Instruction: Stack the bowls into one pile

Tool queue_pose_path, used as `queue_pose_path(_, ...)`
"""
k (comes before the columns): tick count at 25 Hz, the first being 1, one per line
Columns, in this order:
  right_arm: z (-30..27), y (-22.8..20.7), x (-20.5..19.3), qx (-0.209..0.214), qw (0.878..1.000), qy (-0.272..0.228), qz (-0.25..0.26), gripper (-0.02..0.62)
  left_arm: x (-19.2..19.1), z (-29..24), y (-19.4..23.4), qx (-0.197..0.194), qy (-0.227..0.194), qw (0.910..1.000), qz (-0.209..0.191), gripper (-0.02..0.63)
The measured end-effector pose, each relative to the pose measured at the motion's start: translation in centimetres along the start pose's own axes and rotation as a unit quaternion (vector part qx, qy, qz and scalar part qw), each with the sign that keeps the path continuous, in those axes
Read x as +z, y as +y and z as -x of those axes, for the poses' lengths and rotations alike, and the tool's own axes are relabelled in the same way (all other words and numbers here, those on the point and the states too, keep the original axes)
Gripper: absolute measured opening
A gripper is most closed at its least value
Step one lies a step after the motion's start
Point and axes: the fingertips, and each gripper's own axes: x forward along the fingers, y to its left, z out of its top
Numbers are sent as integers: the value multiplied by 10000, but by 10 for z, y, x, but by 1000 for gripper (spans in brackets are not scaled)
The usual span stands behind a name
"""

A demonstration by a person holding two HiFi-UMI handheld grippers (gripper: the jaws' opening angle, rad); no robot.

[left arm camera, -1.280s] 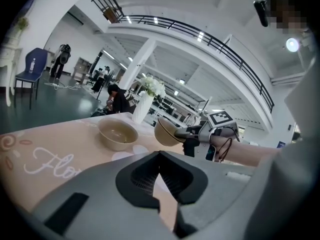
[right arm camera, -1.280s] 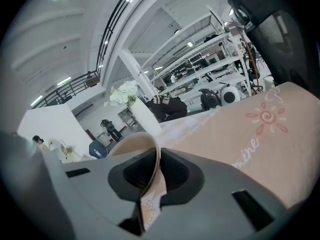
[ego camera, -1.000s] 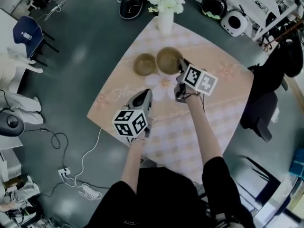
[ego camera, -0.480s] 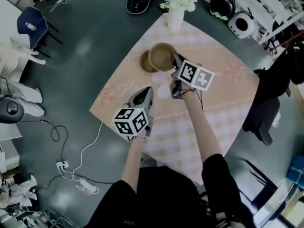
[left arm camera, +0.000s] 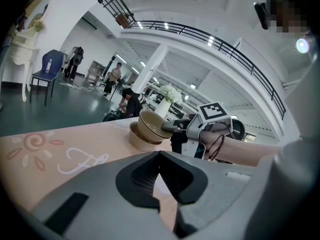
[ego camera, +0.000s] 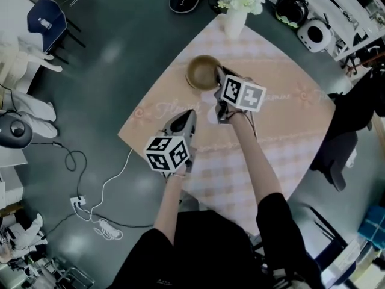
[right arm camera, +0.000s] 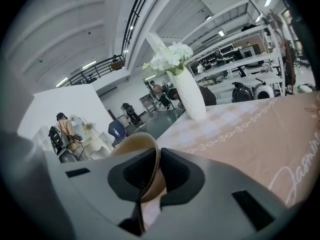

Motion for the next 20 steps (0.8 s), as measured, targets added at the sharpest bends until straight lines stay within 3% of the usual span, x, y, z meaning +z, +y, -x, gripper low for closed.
queue_pose_path(20,-20,2,-10,-409,9909,156,1272,28,-6,0,7,45,26,10000,71,-3)
